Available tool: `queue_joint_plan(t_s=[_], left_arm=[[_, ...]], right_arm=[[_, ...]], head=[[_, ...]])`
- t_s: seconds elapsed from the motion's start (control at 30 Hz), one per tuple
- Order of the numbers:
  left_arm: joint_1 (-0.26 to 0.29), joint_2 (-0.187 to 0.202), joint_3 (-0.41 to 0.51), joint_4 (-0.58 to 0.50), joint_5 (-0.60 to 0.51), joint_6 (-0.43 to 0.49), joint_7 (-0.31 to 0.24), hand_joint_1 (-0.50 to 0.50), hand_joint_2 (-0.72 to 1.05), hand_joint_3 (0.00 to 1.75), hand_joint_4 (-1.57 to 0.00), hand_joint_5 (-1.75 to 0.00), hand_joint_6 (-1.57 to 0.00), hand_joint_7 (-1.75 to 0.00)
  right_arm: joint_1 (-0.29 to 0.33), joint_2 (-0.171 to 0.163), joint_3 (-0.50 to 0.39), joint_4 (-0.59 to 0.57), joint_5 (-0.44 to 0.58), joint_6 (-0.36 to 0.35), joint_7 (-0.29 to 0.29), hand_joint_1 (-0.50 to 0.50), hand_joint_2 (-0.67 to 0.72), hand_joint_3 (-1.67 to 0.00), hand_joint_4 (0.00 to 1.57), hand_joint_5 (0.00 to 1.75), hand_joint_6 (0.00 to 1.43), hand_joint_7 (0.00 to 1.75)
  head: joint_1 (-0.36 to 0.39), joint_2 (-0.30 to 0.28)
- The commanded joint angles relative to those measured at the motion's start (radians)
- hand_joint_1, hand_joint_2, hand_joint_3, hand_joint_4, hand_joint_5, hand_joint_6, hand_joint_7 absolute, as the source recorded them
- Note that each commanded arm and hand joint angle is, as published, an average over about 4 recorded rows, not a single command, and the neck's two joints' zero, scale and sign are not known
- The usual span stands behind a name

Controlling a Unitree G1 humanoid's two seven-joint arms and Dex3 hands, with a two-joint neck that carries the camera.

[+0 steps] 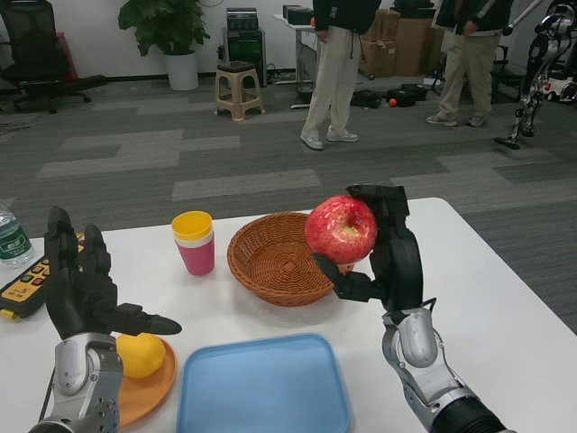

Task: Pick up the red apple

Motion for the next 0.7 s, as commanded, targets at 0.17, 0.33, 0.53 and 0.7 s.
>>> queue_joint_plan(t_s=[0.17,0.33,0.53,0.7], left_arm=[[0.011,0.003,0.011,-0.01,0.009,-0.001,-0.001,-0.5,-0.72,0.09,0.0,0.0,0.0,0.0],[0.011,0.003,0.011,-0.012,0.009,-0.001,-0.001,-0.5,-0.72,0.09,0.0,0.0,0.0,0.0],[0.014,0.003,0.011,-0.014,0.009,-0.001,-0.001,-0.5,-0.72,0.09,0.0,0.0,0.0,0.0],[0.015,0.003,0.011,-0.015,0.009,-0.001,-0.001,-0.5,-0.72,0.09,0.0,0.0,0.0,0.0]], right_arm=[[-0.009,0.0,0.001,-0.011,0.004,-0.016,-0.008,-0.33,-0.6,-1.11,1.03,1.65,1.14,1.61],[-0.01,0.0,0.002,-0.011,0.005,-0.016,-0.008,-0.33,-0.6,-1.11,1.03,1.65,1.17,1.61],[-0.009,0.0,0.002,-0.011,0.005,-0.016,-0.008,-0.33,-0.6,-1.11,1.03,1.65,1.17,1.61],[-0.009,0.0,0.003,-0.011,0.005,-0.016,-0.008,-0.33,-0.6,-1.11,1.03,1.65,1.16,1.61]], head=[[-0.001,0.001],[-0.001,0.001],[0.0,0.0],[0.001,-0.001]])
